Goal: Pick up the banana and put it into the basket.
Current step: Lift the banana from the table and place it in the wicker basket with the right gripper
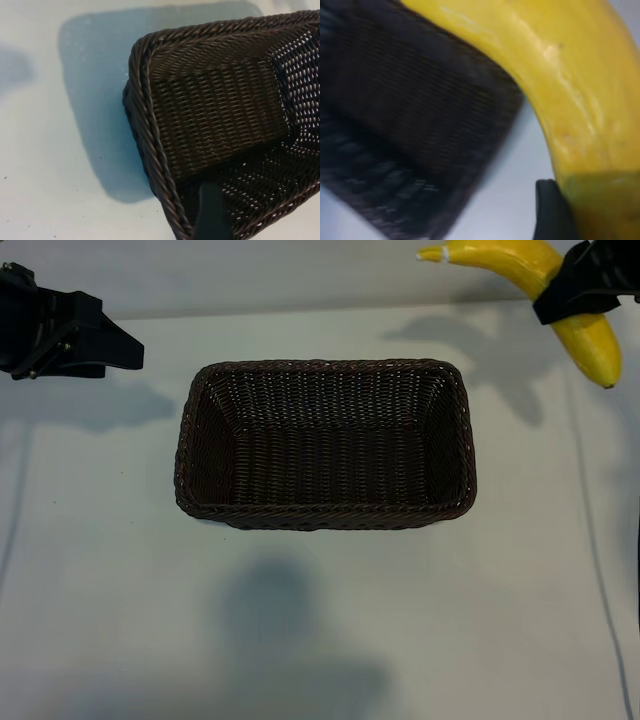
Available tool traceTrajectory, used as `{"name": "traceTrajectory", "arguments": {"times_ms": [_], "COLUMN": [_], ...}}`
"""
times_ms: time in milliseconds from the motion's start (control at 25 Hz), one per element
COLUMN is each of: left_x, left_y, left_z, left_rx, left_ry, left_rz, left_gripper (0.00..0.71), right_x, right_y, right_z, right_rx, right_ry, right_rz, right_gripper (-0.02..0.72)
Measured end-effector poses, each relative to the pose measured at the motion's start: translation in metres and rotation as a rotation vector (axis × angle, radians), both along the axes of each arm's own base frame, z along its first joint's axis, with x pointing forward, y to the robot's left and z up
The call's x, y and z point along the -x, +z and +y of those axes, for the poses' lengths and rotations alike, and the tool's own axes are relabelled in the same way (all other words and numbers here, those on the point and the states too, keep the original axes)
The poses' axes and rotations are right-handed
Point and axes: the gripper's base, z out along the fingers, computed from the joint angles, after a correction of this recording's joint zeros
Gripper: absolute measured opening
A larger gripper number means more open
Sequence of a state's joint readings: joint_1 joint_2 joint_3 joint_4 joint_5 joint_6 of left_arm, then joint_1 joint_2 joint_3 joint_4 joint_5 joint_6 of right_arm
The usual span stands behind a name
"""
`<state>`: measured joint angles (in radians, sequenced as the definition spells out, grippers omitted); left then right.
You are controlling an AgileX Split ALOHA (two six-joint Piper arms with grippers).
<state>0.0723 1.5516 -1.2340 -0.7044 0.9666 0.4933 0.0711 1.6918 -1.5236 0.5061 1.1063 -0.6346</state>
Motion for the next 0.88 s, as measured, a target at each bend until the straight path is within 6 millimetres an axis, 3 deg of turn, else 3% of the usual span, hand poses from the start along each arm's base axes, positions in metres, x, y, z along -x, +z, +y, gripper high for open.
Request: {"name": "traceTrajectory", "arguments": {"times_ms": [240, 880], "left_x": [0.0, 0.001], "left_y": [0.0, 0.0], "left_z": [0.0, -0.001], "left_rx": [0.0, 0.004], "left_ry": [0.0, -0.007], "left_rz": [0.0, 0.014], "left_gripper": [0.546, 0.546], "right_x": [0.008, 0.044], "right_y": [0.005, 0.006], "right_z": [0.018, 0.116], "right_rx": [-0.013, -0.007], "right_ry": [0.064, 0.365], "right_rz": [0.005, -0.047], "right_gripper": [0.413, 0.413]}}
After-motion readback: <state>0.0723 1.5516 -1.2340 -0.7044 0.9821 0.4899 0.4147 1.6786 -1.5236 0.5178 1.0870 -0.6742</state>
